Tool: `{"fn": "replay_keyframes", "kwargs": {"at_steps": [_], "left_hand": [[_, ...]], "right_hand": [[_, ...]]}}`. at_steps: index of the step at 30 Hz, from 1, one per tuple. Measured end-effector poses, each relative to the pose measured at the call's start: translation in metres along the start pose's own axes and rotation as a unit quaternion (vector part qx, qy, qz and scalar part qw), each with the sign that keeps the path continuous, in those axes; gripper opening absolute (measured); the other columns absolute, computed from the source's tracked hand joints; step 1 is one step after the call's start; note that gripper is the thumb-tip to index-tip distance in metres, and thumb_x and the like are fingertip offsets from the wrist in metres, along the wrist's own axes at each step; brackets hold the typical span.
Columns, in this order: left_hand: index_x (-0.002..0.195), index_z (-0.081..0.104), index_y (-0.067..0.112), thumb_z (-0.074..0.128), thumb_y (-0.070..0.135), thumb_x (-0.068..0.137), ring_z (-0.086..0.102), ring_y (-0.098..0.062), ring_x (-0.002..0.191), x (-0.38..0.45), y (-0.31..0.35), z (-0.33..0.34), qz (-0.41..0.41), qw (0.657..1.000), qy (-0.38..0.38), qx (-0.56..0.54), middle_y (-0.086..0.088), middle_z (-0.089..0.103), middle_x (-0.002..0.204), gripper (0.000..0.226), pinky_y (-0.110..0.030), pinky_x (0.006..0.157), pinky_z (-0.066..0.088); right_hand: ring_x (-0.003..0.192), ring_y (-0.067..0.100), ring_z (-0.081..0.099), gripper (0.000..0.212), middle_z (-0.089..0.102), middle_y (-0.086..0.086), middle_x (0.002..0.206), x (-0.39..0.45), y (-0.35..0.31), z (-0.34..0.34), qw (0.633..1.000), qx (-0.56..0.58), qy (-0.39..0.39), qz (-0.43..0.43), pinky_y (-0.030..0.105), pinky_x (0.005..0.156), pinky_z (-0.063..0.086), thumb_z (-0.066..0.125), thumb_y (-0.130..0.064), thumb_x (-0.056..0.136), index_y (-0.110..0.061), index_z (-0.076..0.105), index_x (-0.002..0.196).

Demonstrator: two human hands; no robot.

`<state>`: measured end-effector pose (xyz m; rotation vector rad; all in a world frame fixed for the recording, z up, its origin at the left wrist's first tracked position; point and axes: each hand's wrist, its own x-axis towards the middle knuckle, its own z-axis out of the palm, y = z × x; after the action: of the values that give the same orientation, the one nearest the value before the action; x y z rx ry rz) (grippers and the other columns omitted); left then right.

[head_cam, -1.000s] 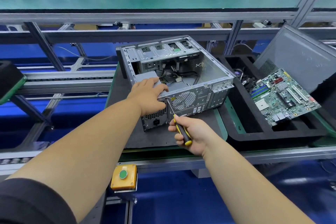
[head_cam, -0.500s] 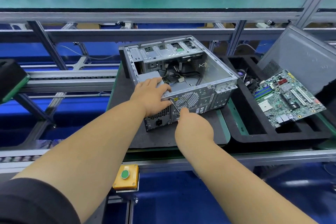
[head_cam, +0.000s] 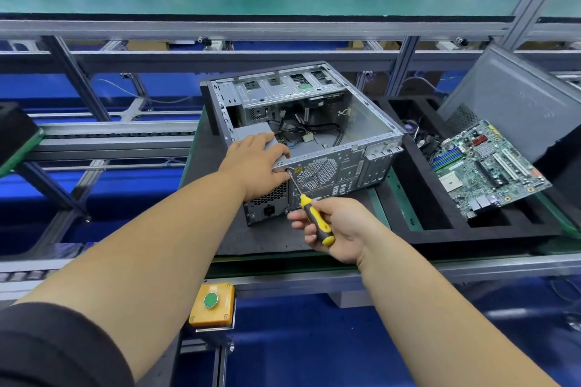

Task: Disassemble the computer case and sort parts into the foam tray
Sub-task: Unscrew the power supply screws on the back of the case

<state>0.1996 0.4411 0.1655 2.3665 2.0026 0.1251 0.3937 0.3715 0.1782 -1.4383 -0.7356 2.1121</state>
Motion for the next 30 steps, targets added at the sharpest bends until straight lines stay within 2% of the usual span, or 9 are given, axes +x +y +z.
{"fn": "replay_keyframes", "kwargs": {"at_steps": [4, 9, 12, 16, 20, 22, 27, 29, 30], "left_hand": [[0.131, 0.042, 0.045, 0.047, 0.060, 0.090, 0.019, -0.025, 0.143, 0.000, 0.000, 0.000, 0.000, 1.000, 0.002, -0.002, -0.001, 0.020, 0.158, 0.044, -0.045, 0.115, 0.015], [0.130, 0.042, 0.046, 0.047, 0.061, 0.090, 0.020, -0.025, 0.143, 0.001, -0.001, 0.002, 0.001, 1.000, 0.006, -0.004, -0.001, 0.021, 0.158, 0.044, -0.045, 0.115, 0.016], [0.131, 0.042, 0.045, 0.048, 0.061, 0.090, 0.021, -0.025, 0.143, 0.001, -0.001, 0.002, 0.002, 1.000, 0.008, -0.004, -0.001, 0.021, 0.158, 0.045, -0.045, 0.114, 0.016], [0.131, 0.042, 0.045, 0.048, 0.061, 0.090, 0.020, -0.025, 0.143, 0.001, -0.001, 0.002, 0.001, 1.000, 0.010, -0.003, -0.001, 0.021, 0.158, 0.045, -0.045, 0.114, 0.016], [0.131, 0.042, 0.045, 0.048, 0.062, 0.090, 0.020, -0.025, 0.143, 0.001, -0.001, 0.002, 0.002, 1.000, 0.012, 0.000, -0.001, 0.021, 0.158, 0.045, -0.045, 0.115, 0.016], [0.132, 0.041, 0.045, 0.047, 0.062, 0.090, 0.020, -0.025, 0.143, 0.001, -0.001, 0.003, 0.002, 1.000, 0.012, 0.005, -0.001, 0.020, 0.158, 0.045, -0.045, 0.114, 0.017], [0.132, 0.041, 0.045, 0.045, 0.063, 0.090, 0.020, -0.025, 0.143, 0.001, -0.001, 0.002, 0.002, 1.000, 0.009, 0.008, -0.001, 0.020, 0.158, 0.045, -0.045, 0.115, 0.018], [0.132, 0.041, 0.045, 0.045, 0.063, 0.090, 0.020, -0.026, 0.143, 0.001, -0.001, 0.002, 0.003, 1.000, 0.008, 0.009, -0.001, 0.020, 0.158, 0.046, -0.046, 0.114, 0.018], [0.132, 0.041, 0.045, 0.045, 0.063, 0.090, 0.020, -0.026, 0.143, 0.001, -0.001, 0.002, 0.003, 1.000, 0.008, 0.009, -0.001, 0.020, 0.158, 0.045, -0.046, 0.115, 0.017]], "right_hand": [[0.048, 0.010, 0.055, 0.033, 0.068, 0.010, 0.076, -0.002, 0.005, 0.000, 0.998, 0.036, -0.040, 0.011, 0.019, 0.045, 0.048, 0.046, -0.023, 0.104, -0.001, 0.064, 0.088], [0.044, 0.010, 0.055, 0.025, 0.069, 0.006, 0.066, 0.003, 0.014, 0.004, 0.999, 0.033, -0.011, -0.037, 0.019, 0.041, 0.046, 0.054, -0.023, 0.100, -0.002, 0.064, 0.090], [0.041, 0.009, 0.052, 0.022, 0.066, 0.003, 0.062, 0.009, 0.019, 0.005, 0.994, -0.035, 0.047, -0.093, 0.020, 0.041, 0.042, 0.057, -0.023, 0.099, -0.006, 0.062, 0.087], [0.044, 0.010, 0.052, 0.017, 0.063, 0.007, 0.074, 0.013, 0.021, 0.005, 0.967, -0.159, 0.109, -0.165, 0.023, 0.044, 0.042, 0.060, -0.025, 0.095, -0.013, 0.055, 0.083], [0.057, 0.018, 0.045, 0.029, 0.053, 0.003, 0.071, 0.011, 0.023, 0.004, 0.908, -0.292, 0.198, -0.225, 0.032, 0.055, 0.042, 0.065, -0.028, 0.088, -0.019, 0.040, 0.075], [0.060, 0.021, 0.041, 0.028, 0.051, 0.001, 0.071, 0.009, 0.022, 0.004, 0.857, -0.385, 0.232, -0.252, 0.033, 0.055, 0.034, 0.060, -0.026, 0.088, -0.022, 0.036, 0.076], [0.065, 0.024, 0.042, 0.021, 0.043, -0.001, 0.089, 0.004, 0.012, 0.014, 0.709, -0.568, 0.304, -0.287, 0.030, 0.048, 0.019, 0.053, -0.017, 0.089, -0.021, 0.032, 0.091], [0.073, 0.027, 0.043, 0.024, 0.041, 0.001, 0.092, 0.005, 0.010, 0.017, 0.705, -0.581, 0.299, -0.277, 0.029, 0.047, 0.018, 0.055, -0.020, 0.090, -0.020, 0.031, 0.095], [0.074, 0.026, 0.044, 0.024, 0.044, 0.002, 0.092, 0.005, 0.008, 0.017, 0.725, -0.571, 0.285, -0.261, 0.029, 0.047, 0.020, 0.055, -0.022, 0.091, -0.018, 0.033, 0.096]]}}
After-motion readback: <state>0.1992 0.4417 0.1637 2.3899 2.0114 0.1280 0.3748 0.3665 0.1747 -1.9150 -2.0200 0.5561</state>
